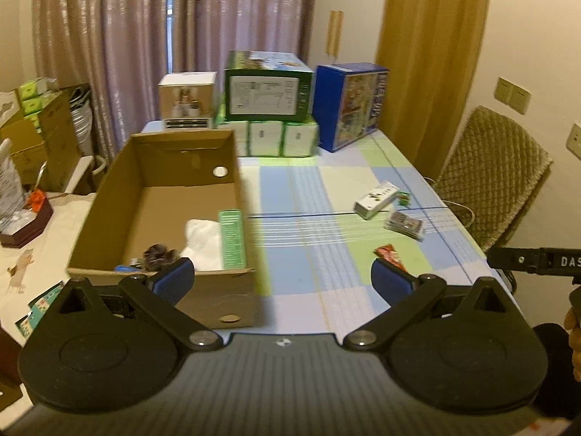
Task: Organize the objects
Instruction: 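Withdraw both tools from the cardboard box toward the candy packets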
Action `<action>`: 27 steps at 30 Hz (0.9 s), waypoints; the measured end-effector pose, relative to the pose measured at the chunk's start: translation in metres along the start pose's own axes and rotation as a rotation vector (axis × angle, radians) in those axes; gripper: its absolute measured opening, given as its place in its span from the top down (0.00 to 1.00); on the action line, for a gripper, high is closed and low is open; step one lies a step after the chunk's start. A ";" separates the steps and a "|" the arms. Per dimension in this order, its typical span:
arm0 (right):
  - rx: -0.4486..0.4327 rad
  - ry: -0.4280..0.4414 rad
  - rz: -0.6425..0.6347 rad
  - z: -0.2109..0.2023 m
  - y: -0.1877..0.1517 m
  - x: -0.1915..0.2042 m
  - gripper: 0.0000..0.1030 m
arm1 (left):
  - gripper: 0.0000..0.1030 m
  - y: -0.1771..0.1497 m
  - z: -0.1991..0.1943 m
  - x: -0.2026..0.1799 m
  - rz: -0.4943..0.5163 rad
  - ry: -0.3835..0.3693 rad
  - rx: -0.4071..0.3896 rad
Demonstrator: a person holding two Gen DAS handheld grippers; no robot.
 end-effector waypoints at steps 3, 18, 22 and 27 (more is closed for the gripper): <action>-0.009 -0.023 -0.001 -0.003 0.001 -0.013 0.02 | 0.01 0.002 0.005 -0.014 0.018 -0.020 0.004; -0.010 -0.088 0.038 -0.005 0.009 -0.087 0.02 | 0.01 0.002 0.056 -0.082 0.087 -0.094 0.074; 0.000 -0.089 0.037 0.004 0.014 -0.106 0.02 | 0.01 -0.001 0.077 -0.098 0.099 -0.101 0.103; 0.028 -0.082 0.002 0.022 0.025 -0.126 0.02 | 0.01 -0.005 0.107 -0.112 0.089 -0.113 0.128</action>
Point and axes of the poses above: each gripper's, at about its wrist camera, not at the fingertips, and z roughly the way its jaws point, x to its left, y to its top, the point moved 6 cm from there along z, roughly the way its jaws point, and after that the axes turned 3 degrees about x, right-handed, at the moved point
